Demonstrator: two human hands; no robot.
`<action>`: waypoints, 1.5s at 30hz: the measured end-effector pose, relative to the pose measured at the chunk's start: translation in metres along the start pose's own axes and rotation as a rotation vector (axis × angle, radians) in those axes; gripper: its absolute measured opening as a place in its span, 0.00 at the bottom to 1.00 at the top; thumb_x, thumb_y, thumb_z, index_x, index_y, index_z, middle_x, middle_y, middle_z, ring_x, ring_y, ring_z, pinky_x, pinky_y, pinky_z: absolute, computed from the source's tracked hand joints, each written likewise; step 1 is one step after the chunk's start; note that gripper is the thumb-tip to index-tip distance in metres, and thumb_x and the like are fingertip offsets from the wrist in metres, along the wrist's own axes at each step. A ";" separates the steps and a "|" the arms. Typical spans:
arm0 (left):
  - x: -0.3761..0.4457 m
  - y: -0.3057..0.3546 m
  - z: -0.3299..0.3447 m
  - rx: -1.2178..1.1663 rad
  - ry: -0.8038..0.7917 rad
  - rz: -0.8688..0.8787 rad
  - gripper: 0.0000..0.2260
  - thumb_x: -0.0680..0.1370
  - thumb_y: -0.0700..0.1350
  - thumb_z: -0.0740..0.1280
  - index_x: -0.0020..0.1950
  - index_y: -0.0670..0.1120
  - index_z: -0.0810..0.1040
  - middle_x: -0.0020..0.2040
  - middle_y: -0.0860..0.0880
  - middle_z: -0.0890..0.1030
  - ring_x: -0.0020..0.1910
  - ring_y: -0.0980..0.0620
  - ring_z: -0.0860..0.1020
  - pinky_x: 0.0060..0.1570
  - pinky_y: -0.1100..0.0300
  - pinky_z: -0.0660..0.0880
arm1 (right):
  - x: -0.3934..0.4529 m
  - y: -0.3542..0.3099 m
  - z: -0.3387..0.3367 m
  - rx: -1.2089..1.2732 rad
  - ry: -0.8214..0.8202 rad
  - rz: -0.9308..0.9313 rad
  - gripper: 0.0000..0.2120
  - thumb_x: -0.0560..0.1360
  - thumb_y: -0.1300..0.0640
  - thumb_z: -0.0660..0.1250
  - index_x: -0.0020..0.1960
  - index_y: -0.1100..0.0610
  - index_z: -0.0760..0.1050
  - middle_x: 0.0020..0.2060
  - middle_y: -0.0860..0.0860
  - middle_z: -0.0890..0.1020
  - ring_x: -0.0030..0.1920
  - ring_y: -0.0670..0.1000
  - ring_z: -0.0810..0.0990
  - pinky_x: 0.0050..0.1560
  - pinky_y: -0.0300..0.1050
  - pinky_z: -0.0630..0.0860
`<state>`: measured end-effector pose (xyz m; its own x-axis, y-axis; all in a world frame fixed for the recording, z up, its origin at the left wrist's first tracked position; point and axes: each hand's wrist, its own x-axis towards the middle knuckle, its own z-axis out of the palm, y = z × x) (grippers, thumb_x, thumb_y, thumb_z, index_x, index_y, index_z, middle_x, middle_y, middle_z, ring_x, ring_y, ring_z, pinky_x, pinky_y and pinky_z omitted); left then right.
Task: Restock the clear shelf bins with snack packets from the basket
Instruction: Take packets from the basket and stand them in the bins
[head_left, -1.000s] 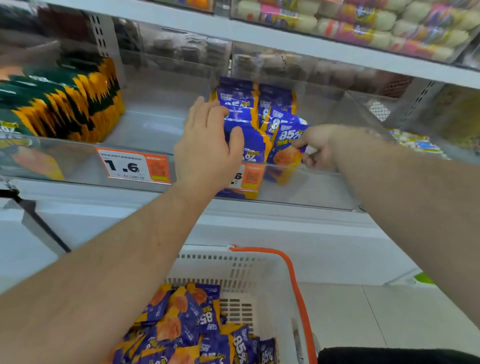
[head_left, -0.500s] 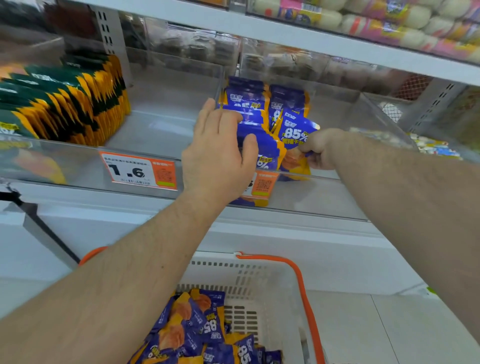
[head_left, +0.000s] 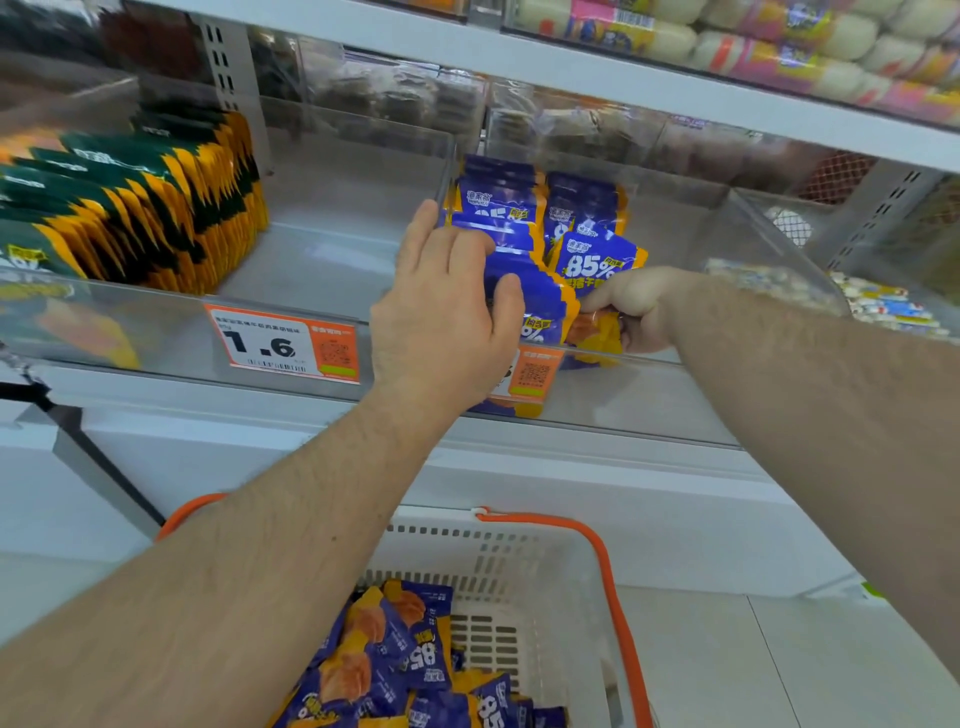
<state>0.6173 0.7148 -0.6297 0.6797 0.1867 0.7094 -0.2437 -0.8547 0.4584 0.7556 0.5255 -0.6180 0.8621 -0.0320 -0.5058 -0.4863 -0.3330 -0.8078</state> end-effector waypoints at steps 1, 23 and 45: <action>0.000 0.000 0.000 0.002 -0.004 -0.002 0.18 0.77 0.54 0.54 0.57 0.45 0.76 0.60 0.48 0.78 0.75 0.48 0.64 0.43 0.51 0.77 | 0.000 -0.001 0.001 -0.020 0.017 -0.020 0.12 0.73 0.62 0.72 0.55 0.56 0.75 0.45 0.55 0.85 0.36 0.52 0.85 0.39 0.50 0.83; 0.000 0.002 -0.006 -0.005 -0.110 -0.061 0.13 0.81 0.53 0.58 0.60 0.47 0.73 0.66 0.49 0.76 0.77 0.51 0.58 0.49 0.51 0.76 | -0.002 0.001 -0.010 -0.011 0.257 -0.203 0.18 0.70 0.54 0.77 0.56 0.52 0.74 0.50 0.49 0.79 0.45 0.48 0.75 0.47 0.46 0.72; -0.001 -0.001 -0.001 -0.008 -0.040 -0.008 0.16 0.78 0.54 0.55 0.55 0.45 0.75 0.60 0.48 0.79 0.75 0.48 0.63 0.45 0.47 0.80 | -0.008 -0.020 0.002 0.091 0.379 -0.452 0.14 0.67 0.65 0.78 0.42 0.54 0.75 0.34 0.46 0.78 0.31 0.42 0.75 0.24 0.34 0.70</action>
<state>0.6159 0.7161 -0.6305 0.7088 0.1743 0.6835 -0.2434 -0.8490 0.4689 0.7583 0.5341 -0.5988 0.9691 -0.2455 0.0235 -0.0554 -0.3098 -0.9492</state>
